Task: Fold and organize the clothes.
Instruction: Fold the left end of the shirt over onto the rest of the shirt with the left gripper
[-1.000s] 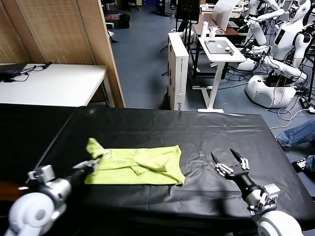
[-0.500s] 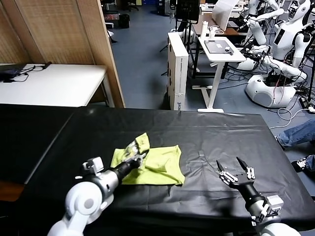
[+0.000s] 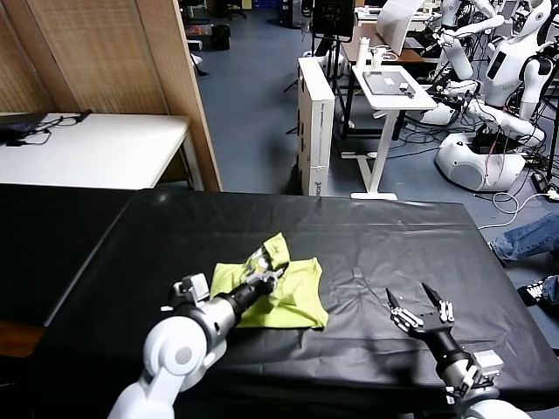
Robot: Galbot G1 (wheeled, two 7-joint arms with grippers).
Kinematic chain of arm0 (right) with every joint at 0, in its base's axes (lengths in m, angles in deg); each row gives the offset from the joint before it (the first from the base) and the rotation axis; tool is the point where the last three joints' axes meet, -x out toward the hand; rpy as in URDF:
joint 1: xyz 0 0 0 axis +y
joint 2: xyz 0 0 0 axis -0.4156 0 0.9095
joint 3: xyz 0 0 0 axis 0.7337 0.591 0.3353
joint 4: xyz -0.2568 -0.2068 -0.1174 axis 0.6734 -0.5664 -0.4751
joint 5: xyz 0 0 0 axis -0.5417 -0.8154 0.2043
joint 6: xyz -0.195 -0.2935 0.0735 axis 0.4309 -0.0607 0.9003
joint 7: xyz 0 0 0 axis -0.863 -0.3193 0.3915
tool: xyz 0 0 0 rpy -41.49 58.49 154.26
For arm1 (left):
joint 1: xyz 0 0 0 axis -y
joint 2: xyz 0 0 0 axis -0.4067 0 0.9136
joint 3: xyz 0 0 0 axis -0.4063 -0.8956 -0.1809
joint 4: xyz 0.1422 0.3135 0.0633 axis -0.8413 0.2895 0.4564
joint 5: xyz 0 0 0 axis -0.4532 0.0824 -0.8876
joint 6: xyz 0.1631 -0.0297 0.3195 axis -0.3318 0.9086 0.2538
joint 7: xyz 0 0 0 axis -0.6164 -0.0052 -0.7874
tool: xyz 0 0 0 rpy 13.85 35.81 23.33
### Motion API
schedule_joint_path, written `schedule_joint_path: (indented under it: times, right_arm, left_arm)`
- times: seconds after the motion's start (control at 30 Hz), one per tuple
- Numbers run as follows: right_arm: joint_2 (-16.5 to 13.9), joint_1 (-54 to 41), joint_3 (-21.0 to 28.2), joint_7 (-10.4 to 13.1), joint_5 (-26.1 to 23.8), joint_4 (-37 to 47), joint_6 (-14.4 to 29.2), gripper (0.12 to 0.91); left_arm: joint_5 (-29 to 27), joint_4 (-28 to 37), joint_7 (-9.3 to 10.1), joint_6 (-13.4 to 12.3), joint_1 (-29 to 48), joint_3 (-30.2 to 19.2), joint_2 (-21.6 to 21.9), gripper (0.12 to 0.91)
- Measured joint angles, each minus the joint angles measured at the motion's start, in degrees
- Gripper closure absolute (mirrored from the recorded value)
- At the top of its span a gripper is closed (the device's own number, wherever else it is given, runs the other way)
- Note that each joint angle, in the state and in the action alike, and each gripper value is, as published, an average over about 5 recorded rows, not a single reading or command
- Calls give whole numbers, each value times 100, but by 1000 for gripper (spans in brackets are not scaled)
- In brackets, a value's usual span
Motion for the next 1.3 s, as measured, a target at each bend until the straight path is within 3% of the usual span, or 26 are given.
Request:
schedule_joint_path:
  times: [0.63,0.77,1.07,1.13,1.3]
  right_arm:
    - [-124,-37,159,1,-86,43,-1,118]
    - [-310,-115,309,-2,-120,70,-16,118]
    - [-756,-450,781,-22,-98,120,-180,118]
    - [-834,-561,902,-44,-104,116,-290,118]
    - [-1007,-1078,1321,-118,-334,249,-534,118]
  left_arm:
    - [-702,451,-159,-105,-14,-242,-463,845]
    - [-866,459,-198,-126,-95,-311,-583,689]
    - [-1092,308,-205,-161,-333,-366,-833,181]
    - [-1202,238,-251,-204,-371,-322,-836,138]
    - [-1615,-61,-569,-493,-519,-65,-627,124]
